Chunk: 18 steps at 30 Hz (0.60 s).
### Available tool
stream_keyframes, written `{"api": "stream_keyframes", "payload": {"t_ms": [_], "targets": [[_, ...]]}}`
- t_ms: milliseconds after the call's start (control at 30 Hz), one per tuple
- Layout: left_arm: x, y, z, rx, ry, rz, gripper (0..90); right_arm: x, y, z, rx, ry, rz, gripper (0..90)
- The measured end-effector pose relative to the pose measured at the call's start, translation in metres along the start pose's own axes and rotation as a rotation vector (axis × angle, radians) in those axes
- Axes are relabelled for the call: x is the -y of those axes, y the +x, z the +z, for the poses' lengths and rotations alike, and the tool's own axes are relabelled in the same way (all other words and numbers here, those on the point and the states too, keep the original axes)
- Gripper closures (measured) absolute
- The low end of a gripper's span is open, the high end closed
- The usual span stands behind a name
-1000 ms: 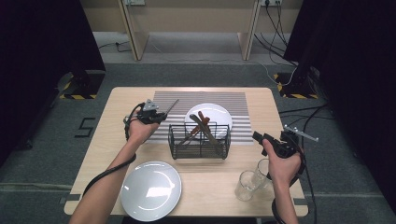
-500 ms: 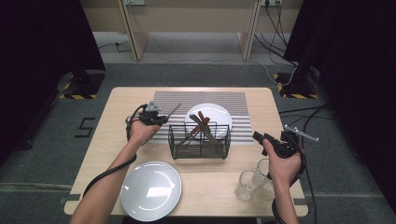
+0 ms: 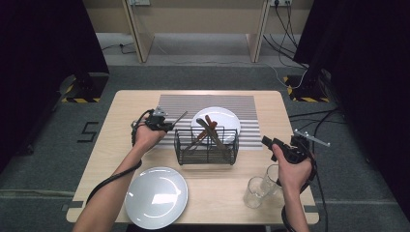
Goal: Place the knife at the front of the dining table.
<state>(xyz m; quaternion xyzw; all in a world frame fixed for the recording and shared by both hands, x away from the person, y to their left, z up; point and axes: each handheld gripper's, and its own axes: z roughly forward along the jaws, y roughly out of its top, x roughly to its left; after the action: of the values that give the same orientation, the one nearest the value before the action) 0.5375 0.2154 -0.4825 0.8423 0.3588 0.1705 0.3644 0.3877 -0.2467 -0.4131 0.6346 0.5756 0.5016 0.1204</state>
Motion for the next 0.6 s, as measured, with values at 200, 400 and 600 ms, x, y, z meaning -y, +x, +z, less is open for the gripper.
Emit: {"api": "stream_keyframes", "payload": {"t_ms": [200, 400, 600], "targets": [[0.0012, 0.0002, 0.0018, -0.003, 0.018, -0.002, 83.0, -0.0001, 0.0000, -0.0001, -0.002, 0.000, 0.002, 45.3], [0.0006, 0.0006, 0.0023, -0.002, 0.034, -0.002, 82.9, -0.0001, -0.0003, -0.0002, -0.003, -0.001, 0.003, 45.3], [0.0025, 0.0017, 0.0045, 0.004, 0.055, -0.011, 83.0, -0.0001, 0.0002, -0.0001, -0.004, 0.001, 0.003, 45.3]]}}
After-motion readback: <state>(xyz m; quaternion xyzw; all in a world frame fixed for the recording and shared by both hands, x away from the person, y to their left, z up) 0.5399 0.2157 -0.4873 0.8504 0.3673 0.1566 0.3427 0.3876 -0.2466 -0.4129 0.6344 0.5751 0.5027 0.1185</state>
